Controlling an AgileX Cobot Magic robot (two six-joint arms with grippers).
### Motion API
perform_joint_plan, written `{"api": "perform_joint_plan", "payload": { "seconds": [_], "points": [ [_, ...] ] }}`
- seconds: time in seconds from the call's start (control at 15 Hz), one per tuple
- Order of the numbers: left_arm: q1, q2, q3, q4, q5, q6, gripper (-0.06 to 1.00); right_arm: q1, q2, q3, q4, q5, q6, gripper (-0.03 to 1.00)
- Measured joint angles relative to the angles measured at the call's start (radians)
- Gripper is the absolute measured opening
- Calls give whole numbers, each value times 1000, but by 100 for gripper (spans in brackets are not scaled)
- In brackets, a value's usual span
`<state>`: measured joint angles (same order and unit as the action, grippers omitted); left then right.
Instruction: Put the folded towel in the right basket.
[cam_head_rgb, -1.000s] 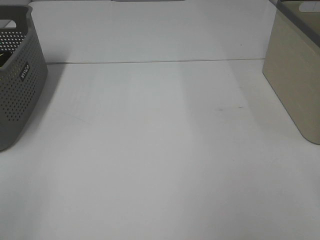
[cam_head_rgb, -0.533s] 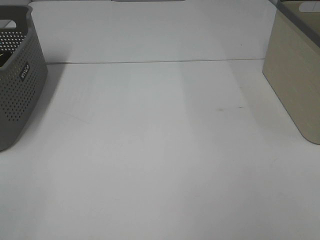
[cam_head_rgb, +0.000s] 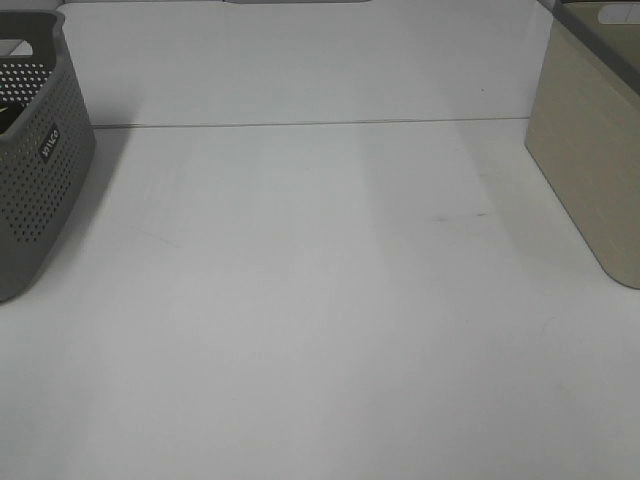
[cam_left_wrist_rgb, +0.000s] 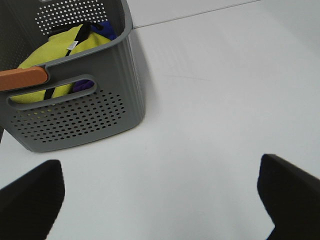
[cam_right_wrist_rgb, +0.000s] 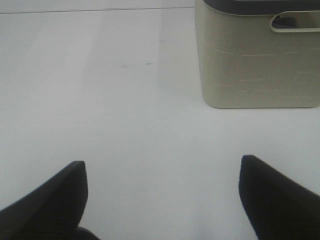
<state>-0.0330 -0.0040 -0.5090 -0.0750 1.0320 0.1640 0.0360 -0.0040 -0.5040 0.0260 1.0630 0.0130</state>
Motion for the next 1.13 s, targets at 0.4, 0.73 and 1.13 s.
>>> {"api": "perform_joint_plan", "payload": {
  "seconds": [0.4, 0.73, 1.13],
  "points": [
    [0, 0, 0, 0, 0, 0, 99, 0, 0, 0, -2, 0, 1, 77],
    [0, 0, 0, 0, 0, 0, 99, 0, 0, 0, -3, 0, 1, 77],
    [0, 0, 0, 0, 0, 0, 99, 0, 0, 0, -3, 0, 1, 77]
  ]
}}
